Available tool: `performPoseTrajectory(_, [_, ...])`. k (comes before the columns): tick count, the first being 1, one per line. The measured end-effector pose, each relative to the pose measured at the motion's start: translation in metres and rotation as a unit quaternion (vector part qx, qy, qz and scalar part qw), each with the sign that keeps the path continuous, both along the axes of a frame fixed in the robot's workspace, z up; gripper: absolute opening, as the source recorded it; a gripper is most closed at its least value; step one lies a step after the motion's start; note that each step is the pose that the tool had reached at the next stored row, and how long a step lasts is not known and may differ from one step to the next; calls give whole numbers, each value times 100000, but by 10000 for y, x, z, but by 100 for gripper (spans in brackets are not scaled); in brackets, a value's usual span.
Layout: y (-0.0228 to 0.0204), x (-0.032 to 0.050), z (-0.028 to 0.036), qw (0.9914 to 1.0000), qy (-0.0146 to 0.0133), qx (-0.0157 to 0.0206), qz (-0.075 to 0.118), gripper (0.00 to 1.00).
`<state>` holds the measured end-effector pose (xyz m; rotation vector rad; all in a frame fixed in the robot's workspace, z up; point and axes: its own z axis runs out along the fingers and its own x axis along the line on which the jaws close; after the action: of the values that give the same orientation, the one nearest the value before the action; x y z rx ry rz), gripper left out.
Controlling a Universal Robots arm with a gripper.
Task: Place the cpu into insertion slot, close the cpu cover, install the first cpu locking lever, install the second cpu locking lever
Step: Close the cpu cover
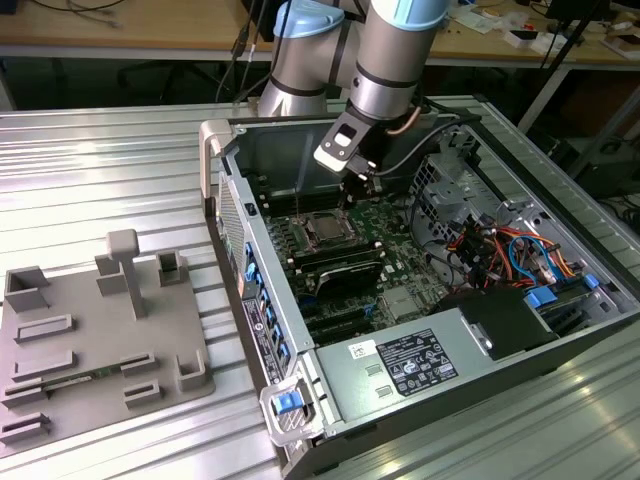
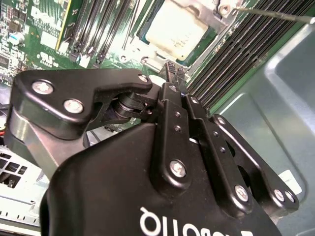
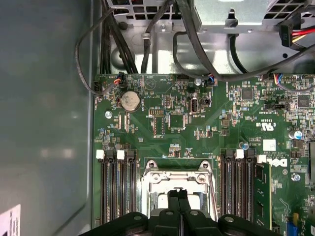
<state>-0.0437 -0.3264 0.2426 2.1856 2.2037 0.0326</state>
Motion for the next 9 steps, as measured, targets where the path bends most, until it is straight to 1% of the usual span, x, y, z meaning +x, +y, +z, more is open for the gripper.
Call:
performPoseTrajectory(3, [0, -58, -1, 100000, 4, -7, -5, 11])
performPoseTrajectory(9, [0, -241, -16, 100000, 0, -1, -2, 11])
